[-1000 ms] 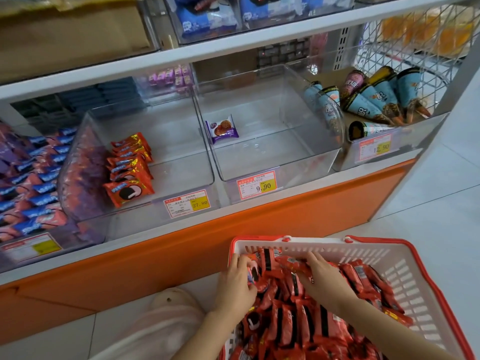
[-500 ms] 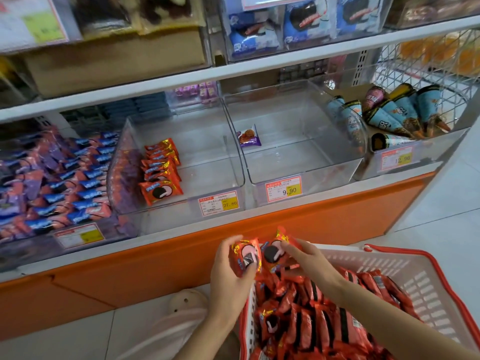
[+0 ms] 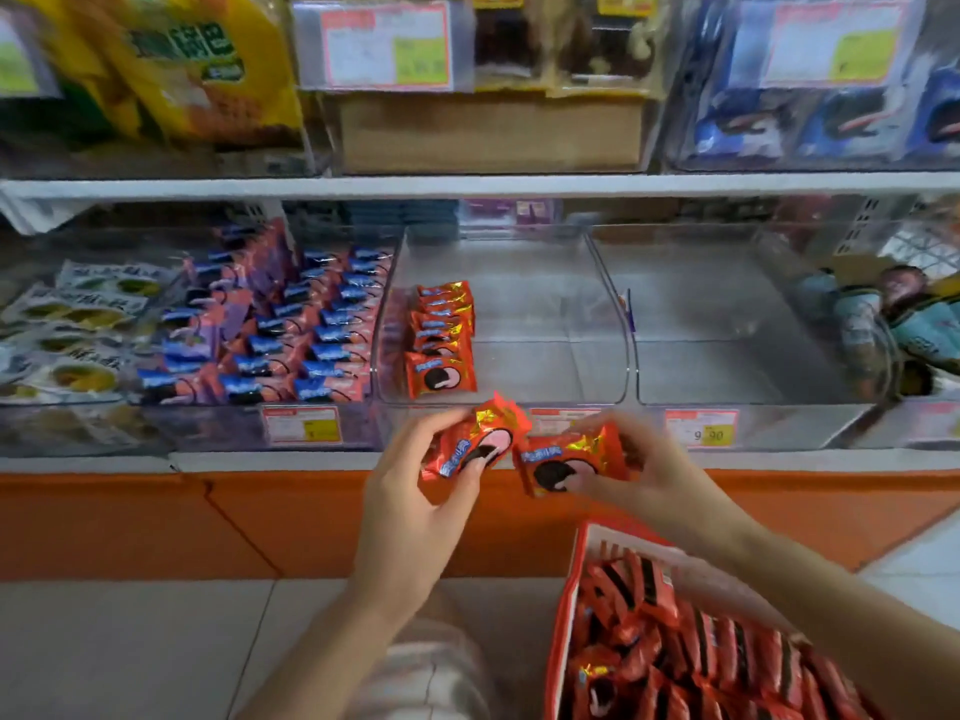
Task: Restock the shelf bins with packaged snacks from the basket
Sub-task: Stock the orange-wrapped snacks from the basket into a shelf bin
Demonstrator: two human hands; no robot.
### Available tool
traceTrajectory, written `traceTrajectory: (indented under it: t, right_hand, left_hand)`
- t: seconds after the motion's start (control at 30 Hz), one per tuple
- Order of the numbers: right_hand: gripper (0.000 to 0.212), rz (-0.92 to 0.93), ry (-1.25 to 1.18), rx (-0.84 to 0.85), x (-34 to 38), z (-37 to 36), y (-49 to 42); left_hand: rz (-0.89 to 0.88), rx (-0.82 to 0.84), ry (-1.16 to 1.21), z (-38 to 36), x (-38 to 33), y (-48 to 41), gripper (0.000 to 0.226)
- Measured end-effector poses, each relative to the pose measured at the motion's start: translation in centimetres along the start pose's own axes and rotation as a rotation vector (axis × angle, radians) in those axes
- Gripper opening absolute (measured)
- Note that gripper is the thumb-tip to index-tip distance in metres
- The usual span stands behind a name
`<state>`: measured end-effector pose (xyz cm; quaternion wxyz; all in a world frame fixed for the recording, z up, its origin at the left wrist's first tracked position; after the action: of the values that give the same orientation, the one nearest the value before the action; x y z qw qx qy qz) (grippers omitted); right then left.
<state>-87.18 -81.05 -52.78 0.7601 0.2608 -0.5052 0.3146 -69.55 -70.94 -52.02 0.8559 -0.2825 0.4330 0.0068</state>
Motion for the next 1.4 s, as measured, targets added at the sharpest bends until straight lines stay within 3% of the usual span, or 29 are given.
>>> traceTrajectory:
  t: [0.17, 0.3, 0.5, 0.73, 0.93, 1.4]
  right_hand:
    - [0.025, 0.093, 0.026, -0.194, 2.6, -0.1, -5.2]
    - [0.028, 0.032, 0.124, -0.24, 2.9, -0.5, -10.6]
    - [0.032, -0.09, 0.554, 0.004, 1.8, -2.9, -18.6]
    - [0.036, -0.114, 1.129, 0.27, 1.1, -5.7, -21.8]
    - [0.046, 0.055, 1.534, 0.236, 2.1, -7.1, -22.1]
    - [0.052, 0.089, 1.506, 0.239, 2.1, -6.6, -21.8]
  left_hand:
    - [0.051, -0.103, -0.092, 4.5, 3.1, -1.1, 0.046]
    - [0.126, -0.167, -0.135, 6.6, 6.1, -1.3, 0.041]
    - [0.246, -0.227, 0.004, 8.2, 8.5, -1.3, 0.038]
    - [0.257, -0.226, 0.059, 9.1, 9.7, -1.5, 0.038]
    - [0.262, -0.236, 0.06, 9.3, 10.5, -1.3, 0.038]
    - [0.222, -0.228, 0.047, 8.8, 9.5, -1.6, 0.038]
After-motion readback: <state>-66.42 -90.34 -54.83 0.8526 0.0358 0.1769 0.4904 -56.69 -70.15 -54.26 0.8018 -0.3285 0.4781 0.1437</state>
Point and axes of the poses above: each hand's wrist, its own y-axis away from the middle knuckle, its own z-axis out of the back of the hand, x = y × z, the point moved 5 cm from there along -y, towards the middle knuckle, and after that the axes turned 12 degrees about x, right-handed, at the moved point
